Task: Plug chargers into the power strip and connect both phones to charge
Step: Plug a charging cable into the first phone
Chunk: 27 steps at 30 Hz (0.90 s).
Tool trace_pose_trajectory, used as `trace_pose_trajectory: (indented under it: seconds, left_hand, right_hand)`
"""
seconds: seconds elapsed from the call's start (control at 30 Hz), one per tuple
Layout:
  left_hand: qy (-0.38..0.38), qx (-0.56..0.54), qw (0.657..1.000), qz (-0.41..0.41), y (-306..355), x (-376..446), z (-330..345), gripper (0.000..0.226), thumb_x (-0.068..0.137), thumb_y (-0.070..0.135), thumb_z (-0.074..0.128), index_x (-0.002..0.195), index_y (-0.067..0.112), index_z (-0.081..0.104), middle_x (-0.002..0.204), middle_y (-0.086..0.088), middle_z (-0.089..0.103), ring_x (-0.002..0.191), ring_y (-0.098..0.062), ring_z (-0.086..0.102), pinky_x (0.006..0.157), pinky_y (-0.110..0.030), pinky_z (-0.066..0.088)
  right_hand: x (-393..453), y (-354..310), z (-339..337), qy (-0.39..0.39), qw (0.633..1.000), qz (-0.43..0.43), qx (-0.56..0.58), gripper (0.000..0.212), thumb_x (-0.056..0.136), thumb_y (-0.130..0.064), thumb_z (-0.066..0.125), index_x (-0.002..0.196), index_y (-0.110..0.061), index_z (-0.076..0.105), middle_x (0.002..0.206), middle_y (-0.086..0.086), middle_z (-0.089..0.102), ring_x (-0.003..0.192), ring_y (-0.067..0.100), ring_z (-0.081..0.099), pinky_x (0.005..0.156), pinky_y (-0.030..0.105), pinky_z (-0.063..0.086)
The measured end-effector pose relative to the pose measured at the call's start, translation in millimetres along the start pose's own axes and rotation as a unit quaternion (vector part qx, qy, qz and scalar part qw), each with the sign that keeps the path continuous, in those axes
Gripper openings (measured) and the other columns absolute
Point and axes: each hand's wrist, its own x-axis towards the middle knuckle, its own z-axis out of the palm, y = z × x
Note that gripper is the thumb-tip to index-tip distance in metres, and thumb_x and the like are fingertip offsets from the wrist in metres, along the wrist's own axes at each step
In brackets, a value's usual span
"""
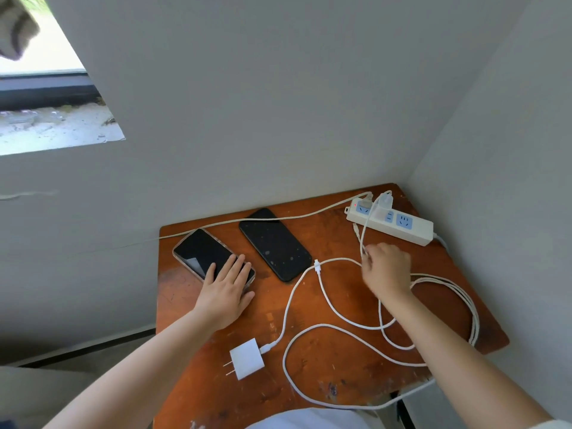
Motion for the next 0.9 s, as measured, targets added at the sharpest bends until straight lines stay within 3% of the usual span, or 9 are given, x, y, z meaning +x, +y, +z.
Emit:
trace_pose_trajectory:
  seconds: [0.07, 0.13, 0.2, 0.33, 0.5, 0.6, 0.7, 0.9]
  left_hand:
    - [0.004, -0.004, 1.0, 0.001, -1.9, 1.3, 2.7, 0.06, 0.095, 0.048, 0.022, 0.144, 0.023, -0.003, 0.156, -0.001, -0.008, 0.141, -0.02, -0.015, 0.11, -0.041, -0.016]
    - [0.005, -0.01, 1.0, 0.003, -2.8, 2.3, 4.3, 0.06, 0.095, 0.048, 0.022, 0.144, 0.023, -0.003, 0.156, -0.001, -0.009, 0.141, -0.02, -0.015, 0.109, -0.04, -0.017]
    - [0.005, -0.013, 1.0, 0.005, -3.0, 2.0, 4.1, 0.06, 0.095, 0.048, 0.022, 0.144, 0.024, -0.003, 0.156, -0.001, -0.009, 0.141, -0.02, -0.015, 0.108, -0.04, -0.017]
    - [-0.006, -0.013, 1.0, 0.02, -3.9, -0.7, -1.4, 0.06, 0.095, 0.047, 0.022, 0.144, 0.023, -0.003, 0.156, -0.002, -0.009, 0.141, -0.02, -0.015, 0.111, -0.04, -0.015]
    - [-0.059, 0.004, 0.995, 0.084, -21.0, 4.5, -11.7, 0.083, 0.086, 0.056, 0.043, 0.144, 0.023, -0.005, 0.155, -0.002, -0.012, 0.141, -0.019, -0.015, 0.113, -0.042, -0.009]
    - [-0.096, 0.042, 0.988, 0.117, -39.8, 13.9, -26.6, 0.099, 0.076, 0.051, 0.063, 0.144, 0.023, -0.004, 0.156, -0.001, -0.009, 0.142, -0.02, -0.013, 0.114, -0.043, -0.002]
    - [-0.102, 0.088, 0.984, 0.12, -47.3, 24.4, -40.1, 0.102, 0.073, 0.048, 0.068, 0.144, 0.022, 0.0, 0.156, -0.003, -0.002, 0.143, -0.022, -0.007, 0.114, -0.043, 0.005]
    - [-0.102, 0.145, 0.972, 0.154, -35.3, 28.6, -53.2, 0.097, 0.066, 0.049, 0.073, 0.141, 0.014, 0.021, 0.149, -0.01, 0.029, 0.138, -0.028, 0.023, 0.112, -0.039, 0.021]
  right_hand:
    - [-13.5, -18.6, 7.8, -0.067, 0.994, -0.075, 0.036, 0.028, 0.092, -0.029, 0.047, 0.108, -0.011, 0.061, 0.102, 0.007, 0.069, 0.094, 0.021, 0.06, 0.082, 0.035, 0.045]
    - [-24.3, -37.8, 17.0, -0.144, 0.985, -0.073, 0.06, 0.039, 0.09, -0.041, 0.048, 0.117, -0.014, 0.057, 0.113, 0.005, 0.066, 0.103, 0.019, 0.059, 0.086, 0.03, 0.048]
    - [-28.6, -52.9, 24.9, -0.156, 0.985, -0.051, 0.056, 0.044, 0.089, -0.043, 0.049, 0.122, -0.015, 0.053, 0.121, 0.005, 0.061, 0.109, 0.019, 0.057, 0.089, 0.027, 0.047]
    - [-25.9, -66.7, 21.0, -0.16, 0.987, -0.01, 0.025, 0.033, 0.091, -0.028, 0.052, 0.119, -0.011, 0.055, 0.115, 0.007, 0.063, 0.101, 0.02, 0.06, 0.086, 0.025, 0.048]
    - [-32.4, -53.1, -12.8, -0.312, 0.944, -0.018, -0.107, 0.024, 0.091, -0.016, 0.051, 0.114, -0.009, 0.054, 0.1, 0.008, 0.061, 0.093, 0.024, 0.062, 0.078, 0.027, 0.047]
    - [-36.7, -45.5, -34.3, -0.287, 0.956, -0.052, -0.003, 0.022, 0.088, -0.007, 0.052, 0.11, -0.011, 0.059, 0.106, 0.008, 0.063, 0.091, 0.022, 0.061, 0.072, 0.024, 0.046]
    - [-33.4, -56.6, -45.1, -0.224, 0.963, -0.06, 0.136, 0.025, 0.089, -0.006, 0.053, 0.113, -0.01, 0.06, 0.11, 0.009, 0.064, 0.097, 0.021, 0.06, 0.079, 0.023, 0.047]
    - [-37.1, -105.5, -20.1, -0.154, 0.957, -0.098, 0.225, 0.026, 0.092, -0.014, 0.05, 0.117, -0.009, 0.059, 0.115, 0.011, 0.062, 0.1, 0.019, 0.059, 0.07, 0.01, 0.042]
